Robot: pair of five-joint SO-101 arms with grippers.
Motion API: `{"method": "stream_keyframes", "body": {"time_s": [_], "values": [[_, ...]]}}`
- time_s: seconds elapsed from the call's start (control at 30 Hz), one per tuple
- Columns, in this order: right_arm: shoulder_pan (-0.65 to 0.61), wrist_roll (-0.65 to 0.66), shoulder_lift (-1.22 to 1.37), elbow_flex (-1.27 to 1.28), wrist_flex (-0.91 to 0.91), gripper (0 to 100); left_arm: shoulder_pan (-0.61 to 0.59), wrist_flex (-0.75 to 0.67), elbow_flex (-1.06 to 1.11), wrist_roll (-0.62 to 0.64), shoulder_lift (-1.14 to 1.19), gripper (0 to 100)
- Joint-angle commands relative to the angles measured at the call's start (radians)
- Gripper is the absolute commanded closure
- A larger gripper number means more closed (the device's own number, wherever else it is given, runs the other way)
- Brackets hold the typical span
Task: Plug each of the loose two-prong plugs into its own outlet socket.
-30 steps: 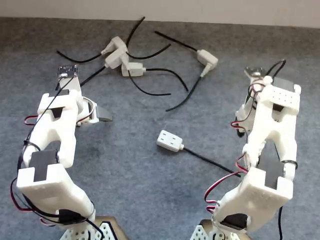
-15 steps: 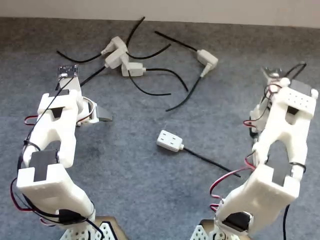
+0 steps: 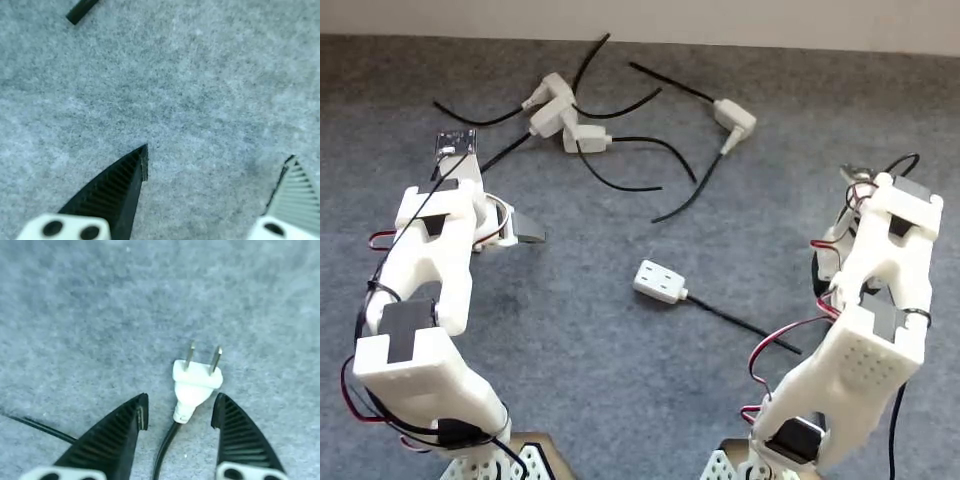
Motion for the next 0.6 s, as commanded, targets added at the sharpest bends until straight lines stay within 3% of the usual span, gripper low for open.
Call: {"method": "stream_keyframes", "body": {"time_s": [0.0, 0.57], "values": [[-0.047, -0.008, -0.019, -0.019, 0.024, 78.9, 0.015, -0.011, -0.007, -0.002, -0.045, 60], [-0.314, -0.181, -0.114, -0.015, 0.148, 78.9, 0.015, -0.012, -0.012, -0.002, -0.045, 60]]}}
